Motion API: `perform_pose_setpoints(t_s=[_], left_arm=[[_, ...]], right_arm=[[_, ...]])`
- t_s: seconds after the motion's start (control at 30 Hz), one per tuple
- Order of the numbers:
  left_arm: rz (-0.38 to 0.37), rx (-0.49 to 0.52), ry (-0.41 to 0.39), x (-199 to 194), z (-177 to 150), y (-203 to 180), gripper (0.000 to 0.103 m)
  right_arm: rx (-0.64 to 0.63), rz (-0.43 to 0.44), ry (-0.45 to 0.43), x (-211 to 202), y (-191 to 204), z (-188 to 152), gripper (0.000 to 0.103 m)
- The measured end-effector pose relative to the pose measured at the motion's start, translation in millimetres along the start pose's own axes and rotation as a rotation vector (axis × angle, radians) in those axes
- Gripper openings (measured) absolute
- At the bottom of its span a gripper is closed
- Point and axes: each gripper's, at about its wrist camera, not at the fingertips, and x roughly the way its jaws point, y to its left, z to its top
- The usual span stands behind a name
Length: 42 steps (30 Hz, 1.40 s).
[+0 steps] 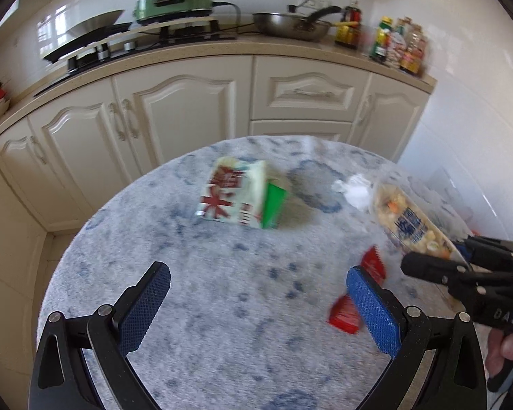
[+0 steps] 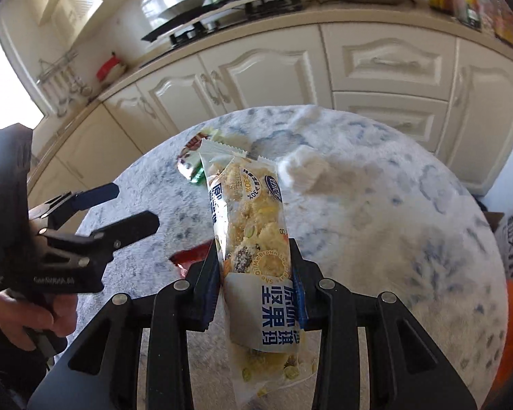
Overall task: Collect trash
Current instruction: 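Grasp the clear blue-printed snack bag with the right tool while the left tool grasps the red wrapper, then carry the snack bag and red wrapper over the light-blue bin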
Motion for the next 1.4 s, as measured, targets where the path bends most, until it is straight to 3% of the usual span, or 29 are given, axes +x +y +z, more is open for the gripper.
perform_pose_setpoints(t_s=[0.2,0.3,0.37,0.47,0.5,0.7,0.83,1.4], left_arm=[[-0.053,0.124,0.049,27,-6,-39,0.098],[-0.054,0.192,0.096,48,-11,-56,0.075],[-0.076,0.213,0.074,50,-12,-62,0.066],[-0.125,0.214,0.076,49,-12,-64,0.034],[-0.154,0.202,0.084,48,-12,-62,0.016],[-0.232,0.112,0.120,36,-22,-53,0.013],[-0.238,0.104,0.104,18,-35,-56,0.013],[-0.284,0.157,-0.119,-130,-40,-100,0.014]], right_arm=[[0.060,-0.044,-0.045,-28,-18,-8,0.035],[0.087,-0.067,-0.059,-41,-26,-15,0.035],[0.103,-0.078,-0.066,-50,-31,-19,0.035],[0.121,-0.091,-0.082,-63,-36,-25,0.035],[0.127,-0.096,-0.088,-68,-37,-27,0.035],[0.146,-0.110,-0.128,-96,-38,-40,0.035],[0.159,-0.122,-0.147,-114,-39,-50,0.035],[0.206,-0.194,-0.286,-208,-35,-94,0.035]])
